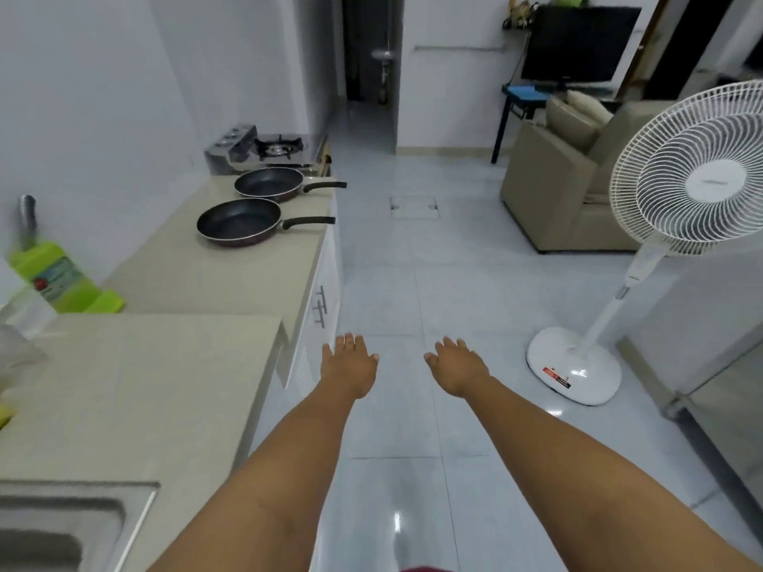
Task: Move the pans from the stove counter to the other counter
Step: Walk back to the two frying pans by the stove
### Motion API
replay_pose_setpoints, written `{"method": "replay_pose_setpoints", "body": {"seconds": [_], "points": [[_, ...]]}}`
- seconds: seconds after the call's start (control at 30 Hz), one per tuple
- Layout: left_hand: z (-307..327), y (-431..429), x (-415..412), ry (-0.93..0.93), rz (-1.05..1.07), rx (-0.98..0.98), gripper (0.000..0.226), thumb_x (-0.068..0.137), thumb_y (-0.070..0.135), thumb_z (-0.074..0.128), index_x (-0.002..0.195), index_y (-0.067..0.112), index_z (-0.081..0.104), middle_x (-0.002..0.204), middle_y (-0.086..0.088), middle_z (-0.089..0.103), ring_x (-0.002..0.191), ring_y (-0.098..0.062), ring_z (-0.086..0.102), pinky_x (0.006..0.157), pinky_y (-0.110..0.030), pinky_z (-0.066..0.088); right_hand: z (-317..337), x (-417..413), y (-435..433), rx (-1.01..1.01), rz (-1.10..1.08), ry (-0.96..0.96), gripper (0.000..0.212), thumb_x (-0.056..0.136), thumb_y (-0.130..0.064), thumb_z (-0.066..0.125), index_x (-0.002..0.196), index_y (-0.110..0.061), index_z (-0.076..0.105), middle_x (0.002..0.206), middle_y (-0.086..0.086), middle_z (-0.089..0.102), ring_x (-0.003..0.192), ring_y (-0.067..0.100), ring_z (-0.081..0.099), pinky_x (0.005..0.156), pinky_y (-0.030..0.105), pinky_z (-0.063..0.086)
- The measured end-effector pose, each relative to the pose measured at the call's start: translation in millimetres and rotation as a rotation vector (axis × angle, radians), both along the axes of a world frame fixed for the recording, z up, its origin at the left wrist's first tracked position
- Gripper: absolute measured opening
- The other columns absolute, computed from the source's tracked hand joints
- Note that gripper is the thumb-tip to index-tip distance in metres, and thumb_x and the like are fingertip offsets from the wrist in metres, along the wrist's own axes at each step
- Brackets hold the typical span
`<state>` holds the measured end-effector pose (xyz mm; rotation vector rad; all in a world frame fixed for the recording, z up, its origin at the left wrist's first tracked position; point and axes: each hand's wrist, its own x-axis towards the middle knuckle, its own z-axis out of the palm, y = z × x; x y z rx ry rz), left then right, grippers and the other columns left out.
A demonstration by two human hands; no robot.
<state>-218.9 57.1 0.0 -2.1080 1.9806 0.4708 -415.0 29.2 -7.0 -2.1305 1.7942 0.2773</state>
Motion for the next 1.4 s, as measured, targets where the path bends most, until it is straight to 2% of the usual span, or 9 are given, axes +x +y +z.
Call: {"method": "replay_pose_setpoints", "body": {"seconds": [0.2,0.47,0.77,1.07,1.4], "points": [[-11.6,-107.0,-4.4,0.034,-0.046,0.022,0.062,0.109,0.039,0.012,0.160,0.007,-0.001,0.168,-0.012,-0.005,0.155,-0.026,-0.005,0.124,-0.046,-0.002,-16.6,-12.5,-101.0,0.044,-0.081,0.010,0.058,0.106,-0.039,0.018,0.155,-0.008,0.025,0.166,0.008,0.013,0.152,0.029,0.008,0.121,0.047,0.016],[-27.3,-276.7,-18.9,0.061,0.009,0.013,0.063,0.108,0.040,0.012,0.160,0.006,0.002,0.169,-0.013,-0.002,0.155,-0.028,-0.001,0.123,-0.048,0.001,-17.8,-21.5,-272.4,0.047,-0.009,0.034,0.058,0.106,-0.039,0.018,0.154,-0.007,0.028,0.165,0.008,0.015,0.151,0.029,0.010,0.120,0.047,0.019],[-14.4,-440.4,-11.0,0.100,0.201,-0.060,0.062,0.108,0.038,0.014,0.160,0.006,0.005,0.168,-0.013,0.002,0.155,-0.027,0.002,0.124,-0.047,0.004,-12.3,-19.5,-465.7,0.042,0.110,0.036,0.059,0.106,-0.042,0.019,0.154,-0.008,0.027,0.166,0.008,0.014,0.152,0.028,0.011,0.121,0.047,0.018],[-38.3,-531.9,39.9,0.090,0.435,-0.035,0.062,0.108,0.038,0.014,0.160,0.006,0.001,0.169,-0.013,-0.002,0.155,-0.027,-0.001,0.125,-0.047,0.004,-22.4,57.0,-605.2,0.050,0.347,0.012,0.061,0.106,-0.044,0.020,0.156,-0.008,0.025,0.166,0.009,0.013,0.152,0.028,0.011,0.121,0.046,0.017],[-46.8,-658.8,148.3,0.118,0.672,-0.083,0.064,0.107,0.041,0.016,0.160,0.007,0.004,0.169,-0.012,0.003,0.155,-0.027,0.004,0.124,-0.049,0.008,-12.9,181.8,-764.4,0.015,0.531,-0.020,0.065,0.105,-0.048,0.022,0.156,-0.007,0.022,0.166,0.012,0.012,0.151,0.030,0.013,0.122,0.044,0.017]]}}
